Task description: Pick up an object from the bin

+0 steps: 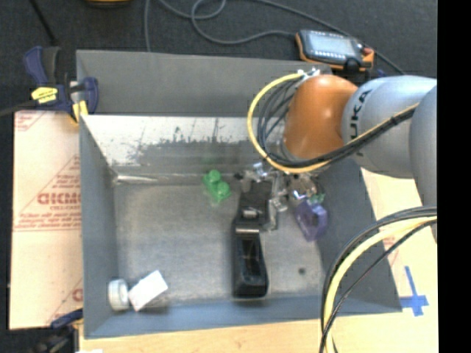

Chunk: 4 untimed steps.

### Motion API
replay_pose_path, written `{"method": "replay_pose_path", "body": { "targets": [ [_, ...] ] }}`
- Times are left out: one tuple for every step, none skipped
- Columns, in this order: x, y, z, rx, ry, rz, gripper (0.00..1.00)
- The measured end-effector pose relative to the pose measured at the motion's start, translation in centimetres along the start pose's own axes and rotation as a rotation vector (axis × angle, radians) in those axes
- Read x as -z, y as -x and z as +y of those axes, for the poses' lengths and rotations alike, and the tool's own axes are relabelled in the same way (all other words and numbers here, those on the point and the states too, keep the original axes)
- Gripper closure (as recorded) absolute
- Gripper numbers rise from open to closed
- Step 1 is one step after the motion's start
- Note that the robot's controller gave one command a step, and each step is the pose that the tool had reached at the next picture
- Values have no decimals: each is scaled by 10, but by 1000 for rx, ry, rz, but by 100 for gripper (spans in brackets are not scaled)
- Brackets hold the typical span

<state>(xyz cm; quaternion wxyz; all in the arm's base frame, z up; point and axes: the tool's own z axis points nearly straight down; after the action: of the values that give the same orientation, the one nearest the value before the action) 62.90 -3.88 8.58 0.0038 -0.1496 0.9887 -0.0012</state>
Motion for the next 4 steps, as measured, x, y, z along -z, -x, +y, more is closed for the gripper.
{"method": "replay_pose_path", "body": {
  "targets": [
    [18,1,5,-18,4,5,0],
    [56,2,5,-38,1,1,0],
    [-10,2,9,97,0,-1,0],
    [-12,-6,1,494,-2,-3,100]
  ]
}}
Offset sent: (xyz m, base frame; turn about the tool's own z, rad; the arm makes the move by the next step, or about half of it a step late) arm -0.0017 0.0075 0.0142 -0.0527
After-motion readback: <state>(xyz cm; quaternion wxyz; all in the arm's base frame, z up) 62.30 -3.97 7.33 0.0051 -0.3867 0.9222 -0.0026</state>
